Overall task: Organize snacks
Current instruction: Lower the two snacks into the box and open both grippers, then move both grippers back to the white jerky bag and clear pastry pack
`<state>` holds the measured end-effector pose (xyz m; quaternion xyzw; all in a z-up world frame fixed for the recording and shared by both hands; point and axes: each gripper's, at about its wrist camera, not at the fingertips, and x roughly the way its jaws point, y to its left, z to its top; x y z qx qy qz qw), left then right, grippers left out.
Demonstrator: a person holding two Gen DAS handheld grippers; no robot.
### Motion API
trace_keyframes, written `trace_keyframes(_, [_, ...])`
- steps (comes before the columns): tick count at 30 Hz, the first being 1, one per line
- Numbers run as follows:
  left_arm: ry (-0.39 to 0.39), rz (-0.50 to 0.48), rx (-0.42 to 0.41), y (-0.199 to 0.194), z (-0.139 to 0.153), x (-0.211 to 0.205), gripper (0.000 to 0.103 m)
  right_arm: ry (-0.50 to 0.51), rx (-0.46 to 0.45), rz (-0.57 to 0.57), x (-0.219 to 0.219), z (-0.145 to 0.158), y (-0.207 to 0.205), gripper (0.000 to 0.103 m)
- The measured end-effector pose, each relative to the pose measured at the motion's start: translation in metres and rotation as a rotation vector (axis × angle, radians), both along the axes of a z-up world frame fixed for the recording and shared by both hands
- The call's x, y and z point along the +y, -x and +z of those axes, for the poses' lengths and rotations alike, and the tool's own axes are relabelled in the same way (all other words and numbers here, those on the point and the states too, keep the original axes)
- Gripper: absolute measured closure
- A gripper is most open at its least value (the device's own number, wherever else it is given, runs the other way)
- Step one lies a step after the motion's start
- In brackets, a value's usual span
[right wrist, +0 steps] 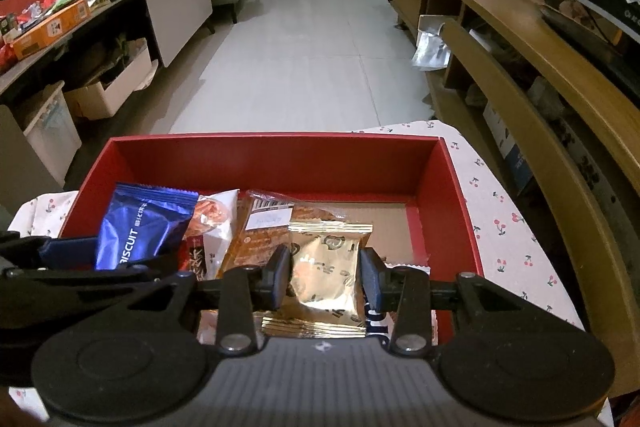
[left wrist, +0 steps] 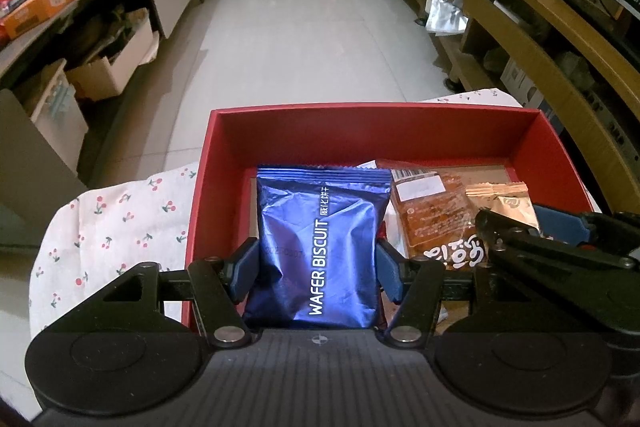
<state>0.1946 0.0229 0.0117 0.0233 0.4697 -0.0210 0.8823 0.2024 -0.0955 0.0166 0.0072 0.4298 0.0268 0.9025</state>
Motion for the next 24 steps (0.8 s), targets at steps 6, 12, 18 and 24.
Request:
trace_keyframes(6, [0.002, 0.007, -0.004, 0.002, 0.003, 0.002, 0.030, -0.010, 0.000, -0.013, -0.003, 0.002, -0.001, 0.043])
trace_keyframes(12, [0.002, 0.014, -0.020, 0.007, 0.008, 0.005, 0.025, -0.006, -0.015, -0.022, -0.005, 0.007, 0.002, 0.035])
trace_keyframes(18, [0.008, 0.019, -0.032, 0.011, 0.013, 0.009, 0.021, -0.007, -0.036, -0.027, -0.007, 0.013, 0.006, 0.032])
trace_keyframes(24, [0.007, 0.014, -0.044, 0.015, 0.017, 0.009, 0.019, -0.012, -0.048, -0.029, -0.008, 0.017, 0.009, 0.029])
